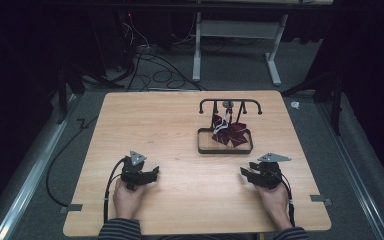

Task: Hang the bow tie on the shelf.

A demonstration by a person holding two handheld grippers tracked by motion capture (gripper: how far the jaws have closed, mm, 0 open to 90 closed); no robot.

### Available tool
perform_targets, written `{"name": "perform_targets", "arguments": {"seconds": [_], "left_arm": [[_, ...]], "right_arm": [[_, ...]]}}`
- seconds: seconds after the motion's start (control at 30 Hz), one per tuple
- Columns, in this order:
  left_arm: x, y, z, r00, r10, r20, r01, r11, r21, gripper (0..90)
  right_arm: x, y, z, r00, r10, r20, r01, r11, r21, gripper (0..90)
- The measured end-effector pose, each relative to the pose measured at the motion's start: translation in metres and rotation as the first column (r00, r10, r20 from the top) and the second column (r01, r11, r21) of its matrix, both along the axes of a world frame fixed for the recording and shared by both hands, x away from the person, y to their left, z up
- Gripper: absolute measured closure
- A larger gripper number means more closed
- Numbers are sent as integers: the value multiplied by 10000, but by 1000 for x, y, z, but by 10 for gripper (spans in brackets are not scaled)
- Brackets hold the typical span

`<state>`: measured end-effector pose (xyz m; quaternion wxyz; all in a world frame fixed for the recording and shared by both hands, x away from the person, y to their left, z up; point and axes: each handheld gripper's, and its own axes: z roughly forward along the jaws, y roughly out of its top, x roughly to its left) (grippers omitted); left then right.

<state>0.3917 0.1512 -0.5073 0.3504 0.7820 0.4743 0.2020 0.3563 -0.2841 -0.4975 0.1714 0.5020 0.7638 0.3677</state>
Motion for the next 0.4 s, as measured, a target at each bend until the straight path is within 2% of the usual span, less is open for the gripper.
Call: {"name": "perform_targets", "arguments": {"seconds": [0.13,0.27,0.4], "left_arm": [[0,0,0,10000,0,4,0,10000,-1,257],[0,0,0,10000,-11,-10,11,10000,-18,257],[0,1,0,10000,-11,-21,11,10000,-91,257]], "right_arm": [[-1,2,-4,9996,-184,220,193,9990,-413,469],[-4,11,-4,9987,-95,503,156,9925,-1216,455],[-3,10,-5,9990,-152,424,199,9934,-1132,437]]}}
